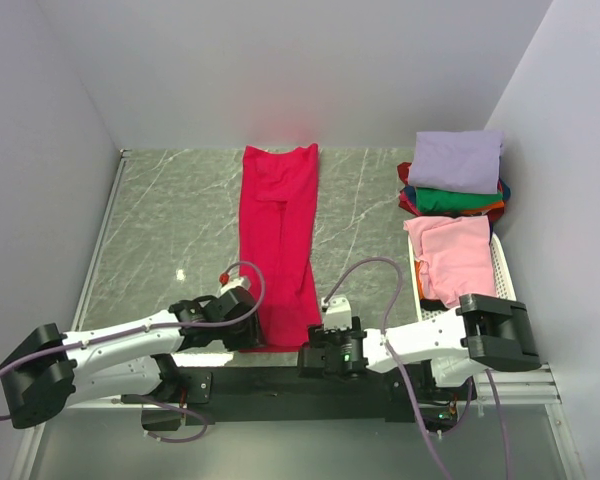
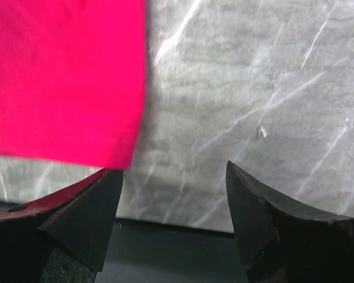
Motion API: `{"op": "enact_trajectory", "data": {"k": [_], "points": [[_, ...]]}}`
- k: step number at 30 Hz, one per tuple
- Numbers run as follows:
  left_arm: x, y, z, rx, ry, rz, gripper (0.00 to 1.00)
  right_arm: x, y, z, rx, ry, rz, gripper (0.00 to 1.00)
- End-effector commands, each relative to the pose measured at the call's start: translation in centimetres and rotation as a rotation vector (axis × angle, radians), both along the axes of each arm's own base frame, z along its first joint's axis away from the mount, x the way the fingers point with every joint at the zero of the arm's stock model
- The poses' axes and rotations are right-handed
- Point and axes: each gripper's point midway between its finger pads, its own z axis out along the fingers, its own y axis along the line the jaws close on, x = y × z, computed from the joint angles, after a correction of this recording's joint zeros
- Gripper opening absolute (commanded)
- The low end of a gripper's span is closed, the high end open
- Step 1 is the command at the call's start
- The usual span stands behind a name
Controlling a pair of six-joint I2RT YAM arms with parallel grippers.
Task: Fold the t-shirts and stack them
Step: Fold the tshirt
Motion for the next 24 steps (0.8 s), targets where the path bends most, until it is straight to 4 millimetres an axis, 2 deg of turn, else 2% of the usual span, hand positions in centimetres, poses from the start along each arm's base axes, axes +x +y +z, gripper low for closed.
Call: {"op": "enact_trajectory", "data": {"k": [1, 6, 7, 8, 10, 13, 14, 15, 16, 17, 18, 20, 22, 24], "points": [[0.2, 0.6, 1.0, 0.025, -0.023, 0.011, 0.47, -0.9, -0.9, 0.6, -0.037, 0.016, 0.069, 0.77], [0.4, 1.4, 2.4, 0.027, -0.051, 0.048, 0.45, -2.3, 0.8, 1.6, 0.020, 0.050, 0.172, 0.79], [0.3, 2.4, 2.4, 0.062, -0.051, 0.078, 0.46, -2.4, 0.9, 2.0, 0.036, 0.054, 0.177, 0.79], [0.5, 2.5, 3.0, 0.059, -0.064, 0.091, 0.47, -2.5, 0.8, 2.4, 0.042, 0.054, 0.180, 0.79], [0.9, 3.2, 4.1, 0.049, -0.097, 0.141, 0.48, -2.5, 1.0, 3.9, 0.107, 0.049, 0.179, 0.79], [0.9, 3.7, 4.5, 0.030, -0.103, 0.187, 0.52, -1.8, 1.4, 5.9, 0.223, 0.043, 0.169, 0.82], [0.8, 4.0, 4.2, 0.041, -0.102, 0.200, 0.52, -1.4, 2.0, 6.6, 0.280, 0.041, 0.162, 0.82], [0.8, 4.2, 3.8, 0.050, -0.093, 0.210, 0.54, -0.5, 1.7, 7.0, 0.318, 0.035, 0.134, 0.82], [0.8, 4.2, 3.5, 0.051, -0.090, 0.216, 0.55, -0.5, 1.9, 7.0, 0.351, 0.058, 0.137, 0.82], [0.6, 4.5, 2.7, 0.069, -0.076, 0.220, 0.56, 0.0, 2.7, 7.6, 0.414, 0.054, 0.131, 0.81], [0.6, 4.4, 2.4, 0.065, -0.073, 0.224, 0.58, 1.1, 2.2, 7.0, 0.419, 0.053, 0.109, 0.81], [0.4, 4.4, 1.7, 0.065, -0.058, 0.233, 0.60, 1.6, 3.1, 7.6, 0.493, 0.062, 0.116, 0.80], [0.6, 4.0, 1.8, 0.034, -0.061, 0.245, 0.62, 2.4, 2.9, 6.8, 0.474, 0.069, 0.107, 0.80], [0.5, 4.1, 1.3, 0.030, -0.057, 0.252, 0.65, 2.3, 3.4, 5.9, 0.443, 0.104, 0.118, 0.79]]}}
